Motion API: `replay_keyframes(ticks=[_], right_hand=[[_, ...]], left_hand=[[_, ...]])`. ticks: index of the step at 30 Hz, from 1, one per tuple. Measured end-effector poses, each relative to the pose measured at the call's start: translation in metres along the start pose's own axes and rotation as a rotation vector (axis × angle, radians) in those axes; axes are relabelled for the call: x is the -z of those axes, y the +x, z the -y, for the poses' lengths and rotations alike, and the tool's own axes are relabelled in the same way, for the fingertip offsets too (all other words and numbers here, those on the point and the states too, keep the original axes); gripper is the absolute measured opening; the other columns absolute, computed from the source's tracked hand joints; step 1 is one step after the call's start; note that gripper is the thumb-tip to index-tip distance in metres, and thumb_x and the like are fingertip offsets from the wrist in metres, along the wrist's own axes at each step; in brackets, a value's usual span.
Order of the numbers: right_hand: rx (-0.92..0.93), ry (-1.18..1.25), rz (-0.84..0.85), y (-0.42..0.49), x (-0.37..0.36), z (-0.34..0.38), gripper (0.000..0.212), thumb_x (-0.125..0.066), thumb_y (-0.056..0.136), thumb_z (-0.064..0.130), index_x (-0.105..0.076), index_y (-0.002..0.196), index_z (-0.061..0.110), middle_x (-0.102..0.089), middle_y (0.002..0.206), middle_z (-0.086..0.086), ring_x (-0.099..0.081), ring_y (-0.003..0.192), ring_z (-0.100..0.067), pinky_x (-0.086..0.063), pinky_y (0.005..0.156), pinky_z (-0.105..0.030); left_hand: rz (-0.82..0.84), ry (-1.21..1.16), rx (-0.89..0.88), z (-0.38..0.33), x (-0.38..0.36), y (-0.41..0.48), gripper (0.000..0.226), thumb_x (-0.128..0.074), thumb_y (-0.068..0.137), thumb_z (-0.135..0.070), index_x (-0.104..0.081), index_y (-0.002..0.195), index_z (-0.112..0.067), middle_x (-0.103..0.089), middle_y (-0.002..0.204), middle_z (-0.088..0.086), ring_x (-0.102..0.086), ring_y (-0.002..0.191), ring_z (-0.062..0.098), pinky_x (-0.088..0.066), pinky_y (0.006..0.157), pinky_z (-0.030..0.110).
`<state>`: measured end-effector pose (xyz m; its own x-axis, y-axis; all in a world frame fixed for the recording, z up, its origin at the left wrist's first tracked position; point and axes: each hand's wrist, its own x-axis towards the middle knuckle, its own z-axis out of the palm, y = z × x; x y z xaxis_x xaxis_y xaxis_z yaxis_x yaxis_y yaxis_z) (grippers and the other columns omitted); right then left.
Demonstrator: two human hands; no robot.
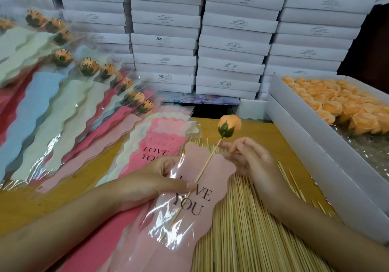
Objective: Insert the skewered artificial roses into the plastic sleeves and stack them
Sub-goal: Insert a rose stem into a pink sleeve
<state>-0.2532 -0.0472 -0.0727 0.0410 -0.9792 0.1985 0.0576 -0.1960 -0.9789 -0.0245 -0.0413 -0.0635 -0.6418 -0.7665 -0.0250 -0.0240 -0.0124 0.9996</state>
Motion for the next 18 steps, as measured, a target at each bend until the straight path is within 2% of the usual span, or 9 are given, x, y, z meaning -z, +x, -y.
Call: replay_keyframes(ticks=[2, 4, 6, 8, 10, 12, 15, 18], right_hand=[[-0.043, 0.047, -0.027, 0.003, 0.002, -0.002, 0.028, -0.042, 0.103, 0.014, -0.057, 0.079, 0.012, -0.075, 0.103, -0.001, -0.073, 0.090, -0.020, -0.058, 0.071, -0.035], [-0.077, 0.102, -0.069, 0.005, 0.003, -0.005, 0.019, -0.043, 0.103, 0.015, -0.058, 0.092, 0.011, -0.075, 0.104, -0.005, -0.073, 0.090, -0.022, -0.059, 0.070, -0.036], [-0.108, 0.163, -0.121, 0.007, 0.005, -0.008, 0.014, -0.046, 0.102, 0.015, -0.057, 0.109, 0.014, -0.075, 0.103, -0.005, -0.074, 0.087, -0.021, -0.060, 0.062, -0.032], [-0.121, 0.208, -0.162, 0.009, 0.007, -0.010, 0.023, -0.049, 0.101, 0.015, -0.052, 0.122, 0.022, -0.074, 0.104, -0.003, -0.074, 0.084, -0.020, -0.058, 0.060, -0.026], [-0.096, 0.234, -0.184, 0.010, 0.008, -0.012, 0.034, -0.050, 0.100, 0.014, -0.045, 0.129, 0.031, -0.066, 0.115, 0.001, -0.074, 0.082, -0.019, -0.058, 0.061, -0.024], [-0.068, 0.221, -0.174, 0.011, 0.009, -0.012, 0.035, -0.050, 0.100, 0.013, -0.047, 0.127, 0.036, -0.064, 0.118, 0.005, -0.074, 0.084, -0.019, -0.058, 0.063, -0.024], [-0.036, 0.170, -0.135, 0.010, 0.010, -0.012, 0.032, -0.051, 0.099, 0.014, -0.057, 0.115, 0.040, -0.072, 0.109, 0.007, -0.074, 0.088, -0.018, -0.059, 0.065, -0.026], [-0.019, 0.139, -0.117, 0.010, 0.009, -0.012, 0.028, -0.052, 0.099, 0.015, -0.059, 0.115, 0.037, -0.074, 0.104, 0.010, -0.073, 0.090, -0.016, -0.061, 0.068, -0.027]], left_hand=[[0.007, -0.003, -0.003, -0.002, -0.002, -0.001, 0.027, -0.066, 0.087, -0.002, -0.075, 0.088, -0.027, -0.074, 0.086, -0.004, -0.070, 0.080, 0.008, -0.053, 0.072, 0.019], [0.009, 0.008, -0.009, -0.003, -0.003, 0.000, 0.030, -0.067, 0.085, -0.002, -0.075, 0.079, -0.031, -0.072, 0.077, -0.009, -0.068, 0.072, 0.004, -0.052, 0.068, 0.017], [-0.003, 0.022, -0.015, -0.003, -0.003, 0.000, 0.023, -0.073, 0.081, -0.004, -0.073, 0.075, -0.027, -0.069, 0.071, -0.008, -0.065, 0.066, 0.005, -0.052, 0.065, 0.018], [0.002, 0.020, -0.003, -0.001, -0.002, 0.001, 0.010, -0.074, 0.078, -0.007, -0.070, 0.085, -0.012, -0.069, 0.074, 0.001, -0.065, 0.066, 0.012, -0.053, 0.065, 0.022], [0.016, 0.025, 0.018, 0.000, 0.000, 0.001, 0.009, -0.070, 0.080, -0.004, -0.066, 0.088, -0.004, -0.070, 0.075, 0.003, -0.066, 0.065, 0.013, -0.053, 0.064, 0.022], [0.024, 0.035, 0.029, 0.001, 0.000, 0.001, 0.007, -0.068, 0.081, -0.003, -0.067, 0.088, -0.003, -0.071, 0.077, 0.005, -0.067, 0.066, 0.014, -0.054, 0.065, 0.023], [0.049, 0.025, 0.037, 0.000, -0.001, 0.000, 0.009, -0.067, 0.083, -0.004, -0.073, 0.087, -0.010, -0.073, 0.081, 0.006, -0.068, 0.069, 0.015, -0.054, 0.067, 0.024], [0.060, 0.041, 0.026, 0.002, 0.000, 0.000, 0.013, -0.067, 0.084, -0.006, -0.074, 0.082, -0.016, -0.072, 0.078, 0.002, -0.067, 0.068, 0.012, -0.053, 0.066, 0.022]])
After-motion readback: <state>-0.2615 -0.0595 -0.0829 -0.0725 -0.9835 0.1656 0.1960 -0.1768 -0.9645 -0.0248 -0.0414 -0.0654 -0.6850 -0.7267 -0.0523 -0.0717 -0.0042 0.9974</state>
